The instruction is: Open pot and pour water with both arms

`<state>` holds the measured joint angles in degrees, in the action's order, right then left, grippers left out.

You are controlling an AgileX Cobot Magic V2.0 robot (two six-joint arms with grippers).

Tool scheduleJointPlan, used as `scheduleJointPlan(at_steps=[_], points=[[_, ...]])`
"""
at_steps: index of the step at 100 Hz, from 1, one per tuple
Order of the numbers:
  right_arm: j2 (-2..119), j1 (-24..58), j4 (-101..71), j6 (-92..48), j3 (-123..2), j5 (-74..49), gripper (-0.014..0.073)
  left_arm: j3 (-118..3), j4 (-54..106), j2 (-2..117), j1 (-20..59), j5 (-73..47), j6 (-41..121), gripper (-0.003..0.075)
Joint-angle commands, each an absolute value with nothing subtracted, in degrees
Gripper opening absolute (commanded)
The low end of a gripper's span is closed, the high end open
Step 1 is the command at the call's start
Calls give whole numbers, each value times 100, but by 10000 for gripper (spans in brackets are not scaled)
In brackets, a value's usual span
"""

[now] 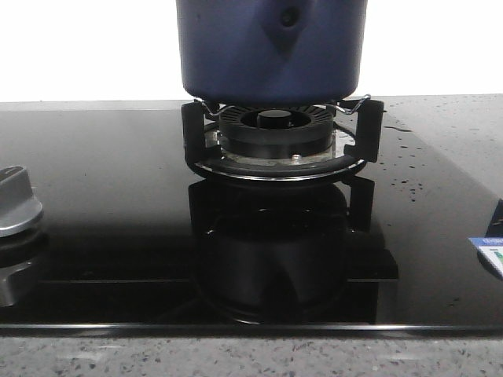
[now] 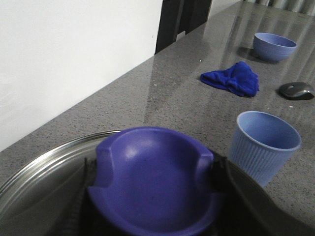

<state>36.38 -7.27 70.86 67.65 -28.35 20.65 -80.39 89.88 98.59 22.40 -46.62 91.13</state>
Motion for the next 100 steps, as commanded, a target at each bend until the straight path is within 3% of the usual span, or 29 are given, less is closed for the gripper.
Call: scheduleJointPlan(at_steps=[1,24,40,49,78,100], points=[[3616,-727,7011,6775,-2980,2147,-65,-8232,9265,9580,2289,-4878,9019,288],[3616,-727,7011,6775,-2980,2135,-65,-8232,8955,9565,2312,-4878,8958,503],[3616,-727,7021,6775,-2980,2012,-65,-8232,9283,9281,2227,-4774,8958,505],[3616,-727,7021,6775,-2980,1840,-65,-8232,9335,8941,2113,-4674,8958,459],[3616,-727,7029,6775,-2980,1693,-65,-8193,8769,7451,1452,-4221,8155,158],[3616,-727,7159,6775,-2980,1768,-65,-6956,7755,5665,1231,-3601,7637,115]])
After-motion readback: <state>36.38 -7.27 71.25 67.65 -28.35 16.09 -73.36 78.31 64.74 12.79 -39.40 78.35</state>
